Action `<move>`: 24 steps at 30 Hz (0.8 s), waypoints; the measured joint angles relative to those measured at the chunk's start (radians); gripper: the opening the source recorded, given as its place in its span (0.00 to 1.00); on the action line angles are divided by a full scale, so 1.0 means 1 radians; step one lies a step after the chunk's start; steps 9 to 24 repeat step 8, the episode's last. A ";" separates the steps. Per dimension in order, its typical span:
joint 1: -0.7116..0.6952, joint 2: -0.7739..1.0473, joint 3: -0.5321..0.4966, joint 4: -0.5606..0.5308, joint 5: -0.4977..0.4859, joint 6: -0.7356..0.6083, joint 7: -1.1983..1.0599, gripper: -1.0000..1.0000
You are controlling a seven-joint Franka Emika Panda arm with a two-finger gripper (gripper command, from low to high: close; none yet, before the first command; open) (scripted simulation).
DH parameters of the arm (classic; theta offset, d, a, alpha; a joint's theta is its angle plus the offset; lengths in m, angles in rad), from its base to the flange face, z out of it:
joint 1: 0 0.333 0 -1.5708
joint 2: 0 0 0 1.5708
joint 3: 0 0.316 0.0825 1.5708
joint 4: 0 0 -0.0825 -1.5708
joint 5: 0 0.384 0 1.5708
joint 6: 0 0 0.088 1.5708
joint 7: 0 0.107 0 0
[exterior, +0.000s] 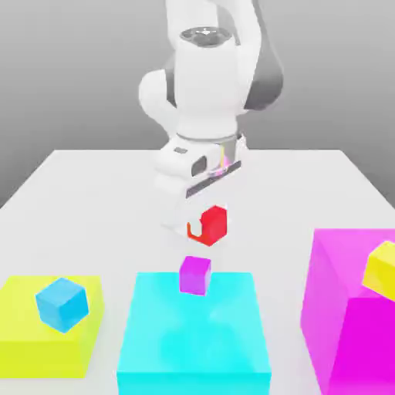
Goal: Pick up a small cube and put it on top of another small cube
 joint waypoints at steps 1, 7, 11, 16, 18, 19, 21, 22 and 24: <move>0.000 0.028 -0.004 -0.006 -0.002 0.034 -0.006 0.00; 0.002 0.161 -0.015 -0.031 -0.001 0.193 -0.016 1.00; 0.002 0.161 -0.015 -0.031 -0.001 0.193 -0.016 1.00; 0.002 0.161 -0.015 -0.031 -0.001 0.193 -0.016 1.00; 0.002 0.161 -0.015 -0.031 -0.001 0.193 -0.016 1.00; 0.002 0.161 -0.015 -0.031 -0.001 0.193 -0.016 1.00; 0.002 0.161 -0.015 -0.031 -0.001 0.193 -0.016 1.00; 0.002 0.161 -0.015 -0.031 -0.001 0.193 -0.016 1.00; 0.002 0.161 -0.015 -0.031 -0.001 0.193 -0.016 1.00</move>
